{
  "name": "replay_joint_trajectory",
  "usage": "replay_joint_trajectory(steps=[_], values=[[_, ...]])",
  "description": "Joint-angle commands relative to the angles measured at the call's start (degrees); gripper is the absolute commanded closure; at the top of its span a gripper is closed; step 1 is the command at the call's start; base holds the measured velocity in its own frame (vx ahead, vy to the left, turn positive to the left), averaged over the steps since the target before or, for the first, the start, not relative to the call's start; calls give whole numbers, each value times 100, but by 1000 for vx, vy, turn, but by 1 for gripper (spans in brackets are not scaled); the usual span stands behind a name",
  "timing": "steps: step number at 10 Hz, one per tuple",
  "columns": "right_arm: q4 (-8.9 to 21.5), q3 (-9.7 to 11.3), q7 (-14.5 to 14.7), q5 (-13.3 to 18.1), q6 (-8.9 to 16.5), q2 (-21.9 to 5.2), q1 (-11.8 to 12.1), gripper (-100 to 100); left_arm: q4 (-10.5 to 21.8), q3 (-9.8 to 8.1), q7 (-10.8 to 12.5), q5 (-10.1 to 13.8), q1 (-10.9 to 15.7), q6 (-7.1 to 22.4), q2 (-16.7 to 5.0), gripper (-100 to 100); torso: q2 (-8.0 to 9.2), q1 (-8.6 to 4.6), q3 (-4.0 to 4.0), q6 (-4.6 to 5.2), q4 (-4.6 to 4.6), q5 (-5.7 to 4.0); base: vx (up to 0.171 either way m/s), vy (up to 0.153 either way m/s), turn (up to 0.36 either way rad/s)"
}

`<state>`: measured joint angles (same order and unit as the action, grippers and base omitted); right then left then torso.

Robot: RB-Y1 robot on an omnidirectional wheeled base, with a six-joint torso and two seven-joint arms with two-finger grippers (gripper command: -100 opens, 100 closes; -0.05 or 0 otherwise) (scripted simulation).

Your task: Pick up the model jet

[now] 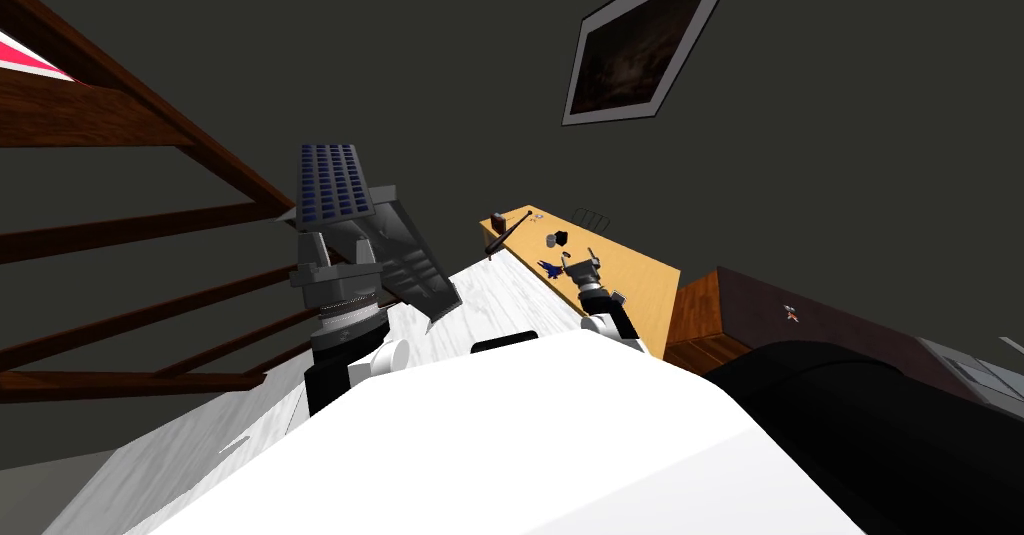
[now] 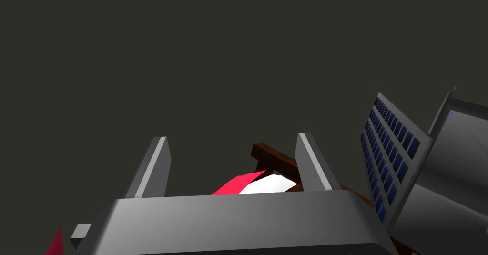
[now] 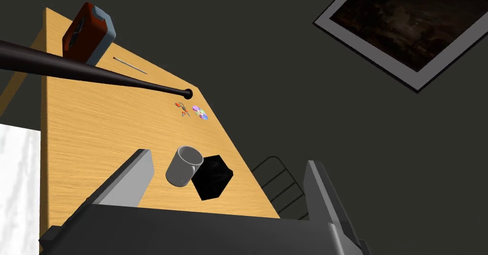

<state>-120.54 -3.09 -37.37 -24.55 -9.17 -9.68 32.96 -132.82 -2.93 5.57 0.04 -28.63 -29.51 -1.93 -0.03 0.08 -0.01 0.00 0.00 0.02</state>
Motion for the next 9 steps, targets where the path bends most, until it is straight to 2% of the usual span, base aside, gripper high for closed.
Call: replay_joint_trajectory(steps=[1, 2, 3, 4, 5, 6, 7, 8, 9], values=[[55, -29, -193, -131, 97, -35, 8, -100, 0, 0, 0, 0, 0, 0, 0, 0, 0, 0, 0, 0, 0, 0, 7, 19, 17], [174, -64, -409, -376, 265, -65, 18, -100, 0, 0, 0, 0, 0, 0, 0, 0, 0, -2, 0, 1, 0, 0, 13, 24, 30], [174, -64, -476, -376, 265, -65, 18, -100, 0, 0, 0, 0, 0, 0, 0, 0, -2, -2, -1, 0, 0, 0, 13, 20, 16], [299, -103, -690, -625, 436, -94, 23, -100, 0, 0, 0, 0, 0, 0, 0, 0, -2, -3, -1, 1, 0, 0, 17, 18, 33], [299, -103, -761, -625, 436, -94, 23, -100, 0, 0, 0, 0, 0, 0, 0, 0, -3, -4, -2, 0, -1, -1, 17, 14, 15], [430, -144, -979, -875, 610, -121, 23, -100, 0, 0, 0, 0, 0, 0, 0, 0, -4, -4, -2, 1, -1, 0, 20, 18, 28], [430, -144, -1047, -875, 610, -121, 23, -100, 0, 0, 0, 0, 0, 0, 0, 0, -5, -4, -3, 0, -1, -1, 16, 16, 16], [566, -188, -1254, -1124, 786, -147, 18, -100, 0, 0, 0, 0, 0, 0, 0, 0, -4, -4, -2, 0, -1, 0, 26, 17, 31], [566, -188, -1332, -1126, 786, -147, 18, -100, 0, 0, 0, 0, 0, 0, 0, 0, -7, -4, -4, 0, -1, -1, 24, 9, 16]])
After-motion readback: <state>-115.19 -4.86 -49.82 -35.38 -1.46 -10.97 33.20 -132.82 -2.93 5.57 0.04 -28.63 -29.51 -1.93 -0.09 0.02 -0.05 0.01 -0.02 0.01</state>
